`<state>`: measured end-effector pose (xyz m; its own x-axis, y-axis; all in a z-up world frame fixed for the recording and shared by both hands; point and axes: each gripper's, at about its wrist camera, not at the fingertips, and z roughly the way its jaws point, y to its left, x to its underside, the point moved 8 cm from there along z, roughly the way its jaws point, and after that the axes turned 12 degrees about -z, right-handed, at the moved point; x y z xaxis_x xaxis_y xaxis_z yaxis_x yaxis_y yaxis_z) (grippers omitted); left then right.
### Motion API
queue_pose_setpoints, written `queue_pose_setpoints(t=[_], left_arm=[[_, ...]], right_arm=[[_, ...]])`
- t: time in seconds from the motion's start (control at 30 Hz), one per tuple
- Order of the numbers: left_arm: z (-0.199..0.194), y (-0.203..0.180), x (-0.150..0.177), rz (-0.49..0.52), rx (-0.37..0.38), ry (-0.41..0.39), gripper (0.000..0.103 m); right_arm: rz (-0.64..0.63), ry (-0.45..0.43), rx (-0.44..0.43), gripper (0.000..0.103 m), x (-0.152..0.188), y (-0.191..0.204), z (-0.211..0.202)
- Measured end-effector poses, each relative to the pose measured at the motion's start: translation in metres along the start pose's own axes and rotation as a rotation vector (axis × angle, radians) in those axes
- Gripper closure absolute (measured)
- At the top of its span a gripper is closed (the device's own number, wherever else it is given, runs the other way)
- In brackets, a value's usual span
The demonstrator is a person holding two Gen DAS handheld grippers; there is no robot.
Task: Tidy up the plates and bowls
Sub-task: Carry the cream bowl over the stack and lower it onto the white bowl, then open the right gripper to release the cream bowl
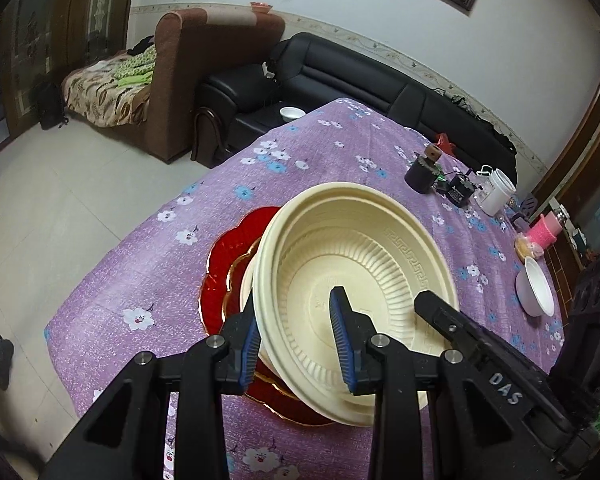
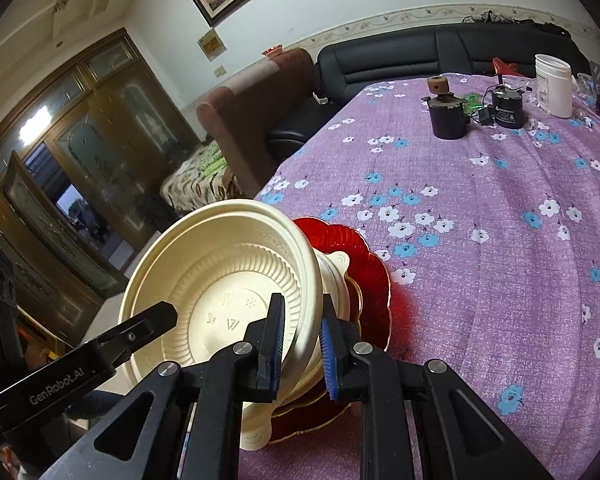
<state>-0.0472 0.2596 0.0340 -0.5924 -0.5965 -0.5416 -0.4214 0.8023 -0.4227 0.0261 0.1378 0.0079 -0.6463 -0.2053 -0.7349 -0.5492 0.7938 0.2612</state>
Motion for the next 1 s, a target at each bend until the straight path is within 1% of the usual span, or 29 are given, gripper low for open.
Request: queue_pose_setpoints(t=[0.03,0.1,0.13,0.3,0.33,0.37,0.4,0.43,0.47,0.5,0.57,0.67,0.7,0.77,0.83,0.9,1.0], left_arm=[[0.0,0.002,-0.001,-0.008,0.002,-0.002,0.069],[-0.001,0.006,-0.005,-0.016,-0.004,-0.017,0.057],[-0.002,0.008,-0.006,-0.022,-0.006,-0.023,0.055],[-0.008,0.021,-0.012,-0.061,0.0,-0.047,0.054],[-0.01,0.023,-0.013,-0.069,0.002,-0.052,0.053],[-0.01,0.024,-0.014,-0.073,0.003,-0.054,0.052],[-0.011,0.025,-0.014,-0.077,0.004,-0.055,0.051],[-0.011,0.026,-0.014,-0.08,0.006,-0.057,0.05],[-0.012,0.026,-0.014,-0.082,0.009,-0.058,0.05],[-0.012,0.026,-0.014,-0.082,0.012,-0.058,0.05],[-0.014,0.025,-0.013,-0.081,0.018,-0.057,0.049],[-0.016,0.022,-0.012,-0.072,0.019,-0.064,0.048],[-0.018,0.021,-0.012,-0.063,0.013,-0.072,0.047],[-0.021,0.018,-0.011,-0.038,-0.008,-0.097,0.043],[-0.025,0.014,-0.009,-0.015,-0.027,-0.121,0.04],[-0.027,0.01,-0.008,0.01,-0.046,-0.141,0.034],[-0.031,0.006,-0.007,0.046,-0.08,-0.178,0.033]], right_arm=[[-0.005,0.008,0.007,0.083,0.001,0.002,0.004],[-0.014,0.022,0.021,0.083,0.002,0.002,0.011],[-0.02,0.025,0.029,0.083,0.003,0.002,0.014],[-0.058,0.024,0.08,0.083,0.003,0.0,0.024],[-0.066,0.018,0.102,0.083,0.003,-0.002,0.025],[-0.069,0.014,0.112,0.078,0.003,-0.002,0.025],[-0.068,0.009,0.115,0.07,0.002,-0.003,0.024],[-0.066,0.002,0.115,0.065,0.002,-0.004,0.024],[-0.066,-0.008,0.118,0.057,0.001,-0.004,0.023],[-0.068,-0.015,0.12,0.051,0.0,-0.004,0.022],[-0.079,-0.034,0.127,0.049,-0.002,-0.002,0.02],[-0.096,-0.063,0.127,0.049,-0.007,0.002,0.013],[-0.1,-0.074,0.131,0.049,-0.008,0.004,0.009],[-0.103,-0.1,0.137,0.048,-0.012,0.005,0.001],[-0.097,-0.113,0.143,0.045,-0.014,0.004,-0.006],[-0.081,-0.121,0.149,0.043,-0.014,-0.001,-0.013],[-0.04,-0.12,0.165,0.043,-0.008,-0.014,-0.02]])
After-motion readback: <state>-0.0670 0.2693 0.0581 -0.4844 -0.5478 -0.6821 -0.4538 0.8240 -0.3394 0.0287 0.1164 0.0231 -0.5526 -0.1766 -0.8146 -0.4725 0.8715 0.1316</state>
